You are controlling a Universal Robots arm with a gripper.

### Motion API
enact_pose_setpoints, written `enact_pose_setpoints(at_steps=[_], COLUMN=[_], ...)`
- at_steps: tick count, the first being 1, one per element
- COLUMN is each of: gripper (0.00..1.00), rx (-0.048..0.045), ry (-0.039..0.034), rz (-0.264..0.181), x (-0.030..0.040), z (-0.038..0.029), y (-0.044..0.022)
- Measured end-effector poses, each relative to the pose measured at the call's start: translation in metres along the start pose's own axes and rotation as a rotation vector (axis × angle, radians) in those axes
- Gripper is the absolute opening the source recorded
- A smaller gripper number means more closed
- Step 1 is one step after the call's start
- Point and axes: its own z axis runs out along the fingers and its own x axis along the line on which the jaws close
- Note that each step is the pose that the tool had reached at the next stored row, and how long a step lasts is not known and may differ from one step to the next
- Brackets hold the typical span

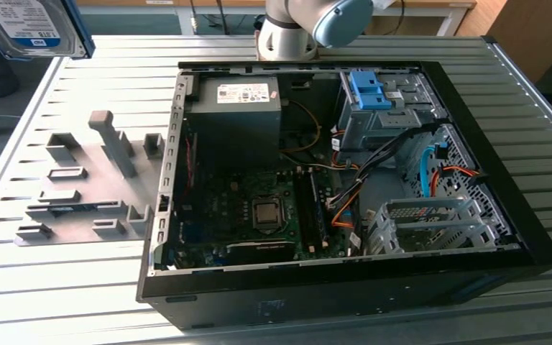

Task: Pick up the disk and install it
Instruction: 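Pick up the disk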

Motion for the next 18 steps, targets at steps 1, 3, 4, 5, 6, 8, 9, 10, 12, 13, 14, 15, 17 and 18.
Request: enact_pose_setpoints(at_steps=[1, 3, 4, 5, 6, 8, 9, 10, 12, 13, 14, 15, 17, 18], gripper=[0.37, 0.37, 0.37, 0.37, 0.37, 0.37, 0.37, 0.37, 0.37, 0.37, 0.37, 0.37, 0.37, 0.37], rx=[0.0, 0.0, 0.0, 0.0001, 0.0, 0.0, 0.0, 0.0, 0.0, 0.0001, 0.0, 0.0001, 0.0, 0.0], ry=[0.0, 0.0, 0.0, 0.0, 0.0, 0.0, 0.0, 0.0, 0.0, -0.0001, 0.0, -0.0001, 0.0, 0.0], rz=[0.0, 0.0, 0.0, 0.0, 0.0, 0.0, 0.0, 0.0, 0.0, 0.0, 0.0, 0.0, 0.0, 0.0], x=[0.0, 0.0, 0.0, 0.0, 0.0002, 0.001, 0.0014, 0.0133, 0.0144, 0.015, 0.0156, 0.0162, 0.0174, 0.0179], z=[0.0, 0.0, 0.0, 0.0, 0.0, 0.0, 0.0, -0.0004, -0.0004, -0.0004, -0.0005, -0.0004, -0.0005, -0.0005], y=[0.0, 0.0, -0.0001, -0.0001, -0.0001, -0.0001, -0.0001, -0.0003, -0.0003, -0.0004, -0.0004, -0.0004, -0.0004, -0.0004])
